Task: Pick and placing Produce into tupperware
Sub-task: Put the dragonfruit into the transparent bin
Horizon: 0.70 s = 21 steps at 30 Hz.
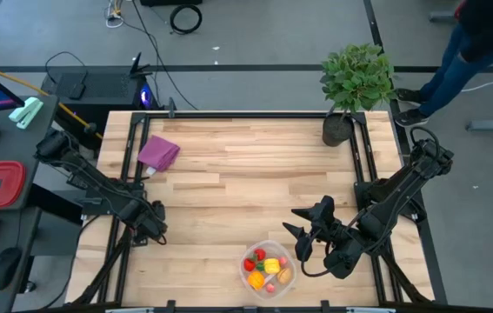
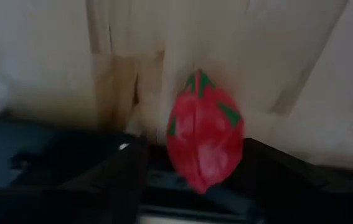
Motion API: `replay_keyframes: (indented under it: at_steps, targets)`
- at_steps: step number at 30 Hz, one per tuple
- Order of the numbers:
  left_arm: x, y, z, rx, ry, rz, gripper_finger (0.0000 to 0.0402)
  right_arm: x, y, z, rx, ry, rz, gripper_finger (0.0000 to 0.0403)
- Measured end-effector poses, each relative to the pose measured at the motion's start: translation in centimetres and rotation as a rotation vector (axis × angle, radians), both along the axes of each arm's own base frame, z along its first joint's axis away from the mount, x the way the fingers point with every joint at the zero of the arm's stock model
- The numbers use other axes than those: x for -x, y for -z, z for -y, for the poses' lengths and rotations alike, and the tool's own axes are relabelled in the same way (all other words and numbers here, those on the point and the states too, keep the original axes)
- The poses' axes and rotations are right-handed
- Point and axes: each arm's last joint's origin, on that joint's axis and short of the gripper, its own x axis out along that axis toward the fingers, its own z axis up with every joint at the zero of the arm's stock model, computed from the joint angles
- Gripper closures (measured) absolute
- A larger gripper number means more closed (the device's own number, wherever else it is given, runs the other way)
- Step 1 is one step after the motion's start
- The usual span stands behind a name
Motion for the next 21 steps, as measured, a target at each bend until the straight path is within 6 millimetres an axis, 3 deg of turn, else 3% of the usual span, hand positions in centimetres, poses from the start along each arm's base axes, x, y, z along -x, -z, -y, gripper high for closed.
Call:
replay_keyframes:
  at_steps: [11,21]
  targets:
    - [0.4,3.6,0.0,0.1,-0.139,0.031,0.0142,0.0,0.0,0.0,-0.001,0.0,0.0,0.0157]
    - [1.0,3.9,-0.4,0.084,-0.159,-0.03,0.0165,0.0,0.0,0.0,0.003,-0.003,-0.002,0.0157]
